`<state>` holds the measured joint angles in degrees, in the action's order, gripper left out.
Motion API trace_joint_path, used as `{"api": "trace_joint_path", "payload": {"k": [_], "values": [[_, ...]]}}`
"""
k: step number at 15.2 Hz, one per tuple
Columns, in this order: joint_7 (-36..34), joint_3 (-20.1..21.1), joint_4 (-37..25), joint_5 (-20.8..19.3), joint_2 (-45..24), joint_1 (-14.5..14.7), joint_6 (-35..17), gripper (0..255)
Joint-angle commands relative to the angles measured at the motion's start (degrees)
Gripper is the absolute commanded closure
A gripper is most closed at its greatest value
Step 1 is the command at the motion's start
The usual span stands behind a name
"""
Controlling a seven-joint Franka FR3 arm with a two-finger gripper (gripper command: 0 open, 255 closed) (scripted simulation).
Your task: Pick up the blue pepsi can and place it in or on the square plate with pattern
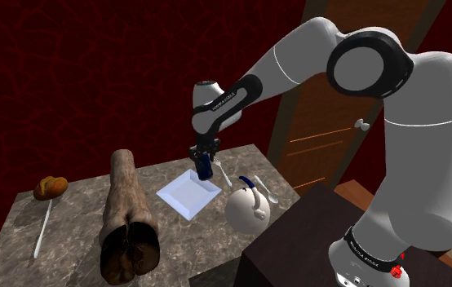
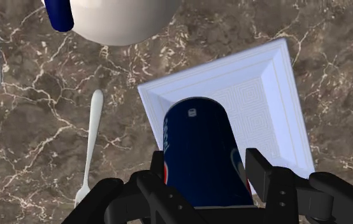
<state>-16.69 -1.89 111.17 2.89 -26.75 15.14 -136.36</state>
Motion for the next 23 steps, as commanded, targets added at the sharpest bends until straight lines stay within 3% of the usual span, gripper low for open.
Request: {"api": "trace_joint_path", "payload": {"k": [1, 3, 23], "values": [[-2.51, 0.47, -3.33, -0.26, -1.71, 1.72, 1.52, 255], [-5.76, 1.11, -7.24, -0.62, -3.74, 4.08, 3.33, 255], [-5.33, 1.35, -8.54, -0.23, -14.46, 3.94, -6.09, 255]]}}
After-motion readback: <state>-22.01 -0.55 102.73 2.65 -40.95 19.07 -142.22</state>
